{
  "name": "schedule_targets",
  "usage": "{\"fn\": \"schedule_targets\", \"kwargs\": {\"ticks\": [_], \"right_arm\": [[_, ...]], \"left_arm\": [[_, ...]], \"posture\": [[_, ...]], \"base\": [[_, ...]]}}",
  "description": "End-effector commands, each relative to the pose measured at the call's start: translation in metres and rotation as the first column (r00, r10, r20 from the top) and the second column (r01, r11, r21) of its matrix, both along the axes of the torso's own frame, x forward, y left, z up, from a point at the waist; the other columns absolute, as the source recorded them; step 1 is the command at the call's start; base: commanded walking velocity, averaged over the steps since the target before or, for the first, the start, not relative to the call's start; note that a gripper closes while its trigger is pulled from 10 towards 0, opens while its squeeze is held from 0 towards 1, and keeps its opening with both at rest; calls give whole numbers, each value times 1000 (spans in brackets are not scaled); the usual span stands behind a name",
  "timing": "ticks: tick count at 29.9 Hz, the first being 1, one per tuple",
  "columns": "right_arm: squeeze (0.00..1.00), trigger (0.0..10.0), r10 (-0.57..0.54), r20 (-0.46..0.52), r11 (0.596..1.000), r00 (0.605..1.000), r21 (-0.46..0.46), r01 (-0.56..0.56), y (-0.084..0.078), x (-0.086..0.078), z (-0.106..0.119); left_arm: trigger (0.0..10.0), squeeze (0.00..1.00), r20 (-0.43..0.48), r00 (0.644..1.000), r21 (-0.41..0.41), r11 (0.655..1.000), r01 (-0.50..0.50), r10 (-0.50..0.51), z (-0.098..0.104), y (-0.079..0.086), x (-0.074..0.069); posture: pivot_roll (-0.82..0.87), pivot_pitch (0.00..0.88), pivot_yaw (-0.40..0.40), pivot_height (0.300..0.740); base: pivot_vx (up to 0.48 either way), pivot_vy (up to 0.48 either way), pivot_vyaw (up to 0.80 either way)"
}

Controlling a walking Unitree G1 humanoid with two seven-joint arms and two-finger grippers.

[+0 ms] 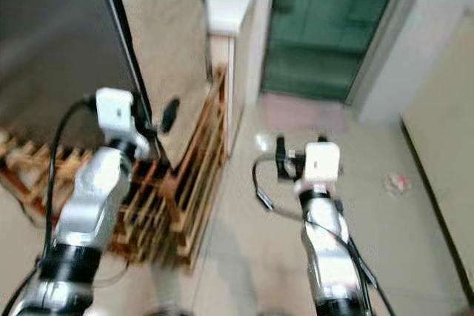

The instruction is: Restocking fridge

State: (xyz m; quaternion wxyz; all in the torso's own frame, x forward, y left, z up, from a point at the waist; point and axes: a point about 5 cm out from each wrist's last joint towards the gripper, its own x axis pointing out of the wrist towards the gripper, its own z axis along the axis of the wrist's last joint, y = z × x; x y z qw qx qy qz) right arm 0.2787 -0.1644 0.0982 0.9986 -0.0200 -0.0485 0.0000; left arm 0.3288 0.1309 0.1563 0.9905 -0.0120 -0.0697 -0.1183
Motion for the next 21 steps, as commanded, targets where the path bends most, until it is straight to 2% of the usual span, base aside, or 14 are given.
{"fn": "schedule_targets", "kwargs": {"ticks": [1, 7, 10, 12, 15, 19, 21], "right_arm": [[0, 10000, -10, 2, 1000, 1000, -11, 10, -2, 1, 2], [0, 10000, -4, 4, 1000, 1000, -11, 4, 0, 1, 2], [0, 10000, 0, 4, 1000, 1000, -9, 0, 2, 0, 3], [0, 10000, 3, 1, 1000, 1000, -9, -3, 3, -1, 2], [0, 10000, 4, 1, 1000, 1000, -10, -4, 3, -2, 2], [0, 10000, -5, -12, 1000, 1000, -15, 5, 0, -7, -1], [0, 10000, -5, -12, 1000, 1000, -15, 5, 0, -7, -1]], "left_arm": [[10000, 0, -8, 1000, -9, 1000, 18, -18, 2, -6, 3], [10000, 0, -30, 999, -9, 999, 32, -32, 2, -15, 8], [10000, 0, -77, 997, -15, 1000, 17, -18, -1, -25, 16], [10000, 0, -115, 993, -50, 999, -17, 11, -1, -28, 22], [10000, 0, -116, 993, -58, 998, -28, 22, 0, -27, 23], [10000, 0, -87, 993, -85, 993, -85, 77, 7, -7, 19], [10000, 0, -87, 993, -85, 993, -85, 77, 7, -7, 19]], "posture": [[-71, 0, 32, 740], [-74, 0, 33, 740], [-81, 0, 34, 740], [-88, 0, 37, 740], [-89, 0, 38, 740], [-93, 0, 38, 740], [-93, 0, 38, 740]], "base": [[0, 0, 0], [0, 0, 0], [0, 0, 0], [0, 0, 0], [0, 0, 0], [0, 0, 0], [0, 0, 0]]}}
